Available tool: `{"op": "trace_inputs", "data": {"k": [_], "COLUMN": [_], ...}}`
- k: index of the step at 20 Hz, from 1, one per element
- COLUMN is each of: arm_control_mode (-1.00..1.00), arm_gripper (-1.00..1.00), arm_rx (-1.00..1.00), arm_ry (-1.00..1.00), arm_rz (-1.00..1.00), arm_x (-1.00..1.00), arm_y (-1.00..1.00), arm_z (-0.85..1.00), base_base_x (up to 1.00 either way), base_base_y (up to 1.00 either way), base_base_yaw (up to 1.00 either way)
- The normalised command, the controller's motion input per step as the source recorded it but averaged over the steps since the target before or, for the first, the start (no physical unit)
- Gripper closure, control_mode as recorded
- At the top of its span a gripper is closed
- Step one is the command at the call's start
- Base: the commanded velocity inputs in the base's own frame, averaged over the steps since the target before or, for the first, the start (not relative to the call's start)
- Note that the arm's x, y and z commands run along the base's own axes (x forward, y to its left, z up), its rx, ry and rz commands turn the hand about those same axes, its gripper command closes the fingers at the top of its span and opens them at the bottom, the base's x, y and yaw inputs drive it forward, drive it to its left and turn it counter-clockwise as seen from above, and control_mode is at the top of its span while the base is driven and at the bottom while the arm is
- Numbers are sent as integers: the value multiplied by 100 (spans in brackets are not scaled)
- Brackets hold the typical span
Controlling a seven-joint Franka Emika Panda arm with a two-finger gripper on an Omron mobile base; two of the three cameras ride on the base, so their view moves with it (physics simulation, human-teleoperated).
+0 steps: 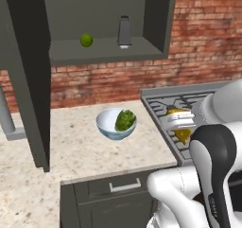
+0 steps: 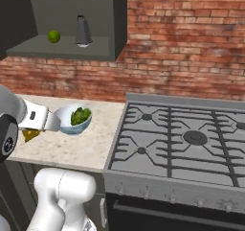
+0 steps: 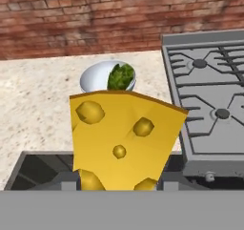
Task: Pick the cheese from the fridge and the cheese grater from the cabinet and place them next to the salad bowl.
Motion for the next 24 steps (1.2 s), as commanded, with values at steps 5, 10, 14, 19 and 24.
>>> {"op": "trace_inputs", "data": {"k": [5,10,14,19,24], "arm_control_mode": [100,100,100,100,-100], "arm_gripper": [100,100,100,100,100], "arm_rx": [0,0,0,0,0], "arm_ry": [0,0,0,0,0], "arm_rz": [0,0,0,0,0], "arm_x": [0,0,0,0,2], "arm_y": [0,0,0,0,1], "arm_z": [0,0,0,0,-1], "base_base_x": [35,4,0,0,0], "base_base_y": [50,3,0,0,0], "base_base_yaw": [-30,-3,0,0,0]}}
